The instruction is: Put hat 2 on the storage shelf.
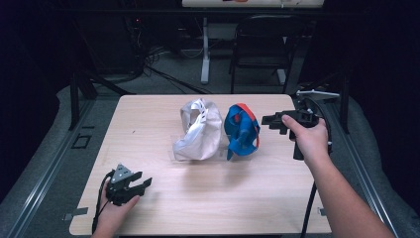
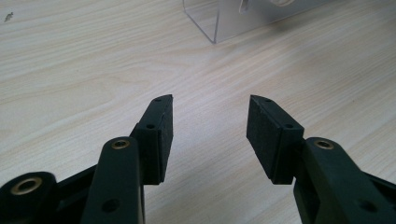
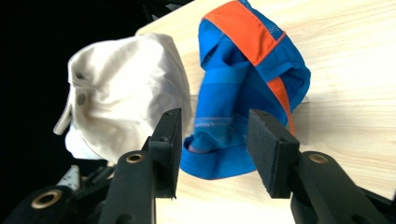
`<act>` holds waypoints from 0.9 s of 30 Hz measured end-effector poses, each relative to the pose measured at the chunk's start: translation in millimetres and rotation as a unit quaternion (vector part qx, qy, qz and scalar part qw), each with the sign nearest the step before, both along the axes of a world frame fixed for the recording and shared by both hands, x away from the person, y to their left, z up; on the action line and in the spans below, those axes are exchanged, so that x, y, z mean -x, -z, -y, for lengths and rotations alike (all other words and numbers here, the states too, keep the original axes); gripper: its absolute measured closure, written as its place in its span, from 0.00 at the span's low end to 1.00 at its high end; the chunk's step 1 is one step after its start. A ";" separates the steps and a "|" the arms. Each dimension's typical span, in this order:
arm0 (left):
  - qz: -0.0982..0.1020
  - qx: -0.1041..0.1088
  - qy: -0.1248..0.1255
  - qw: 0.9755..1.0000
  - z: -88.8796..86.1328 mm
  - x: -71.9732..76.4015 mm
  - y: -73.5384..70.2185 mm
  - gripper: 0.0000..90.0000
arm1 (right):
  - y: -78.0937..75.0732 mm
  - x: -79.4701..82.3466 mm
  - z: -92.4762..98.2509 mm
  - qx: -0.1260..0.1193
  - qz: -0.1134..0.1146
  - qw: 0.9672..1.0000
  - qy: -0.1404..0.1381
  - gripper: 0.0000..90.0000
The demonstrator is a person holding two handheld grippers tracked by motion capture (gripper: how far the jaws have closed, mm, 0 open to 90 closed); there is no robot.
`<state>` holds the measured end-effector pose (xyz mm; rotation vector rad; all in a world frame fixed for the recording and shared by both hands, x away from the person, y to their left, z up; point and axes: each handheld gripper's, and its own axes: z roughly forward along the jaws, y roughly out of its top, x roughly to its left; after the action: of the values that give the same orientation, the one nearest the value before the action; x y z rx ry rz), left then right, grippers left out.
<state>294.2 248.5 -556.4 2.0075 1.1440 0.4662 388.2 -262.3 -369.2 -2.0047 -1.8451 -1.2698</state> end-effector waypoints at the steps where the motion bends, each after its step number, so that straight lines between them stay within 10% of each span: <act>1: -0.001 0.000 0.000 1.000 0.0 -0.1 -0.1 0.57 | 0.0 1.6 0.2 0.004 0.001 1.000 0.000 0.61; 27: -0.002 0.004 -0.003 1.000 0.9 -1.2 2.5 0.56 | 32.1 57.6 -1.9 0.053 0.074 0.995 -0.045 0.52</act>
<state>295.4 247.6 -558.9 1.9996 1.1525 0.4599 330.7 -260.4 -401.3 -1.9003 -2.0856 -1.3553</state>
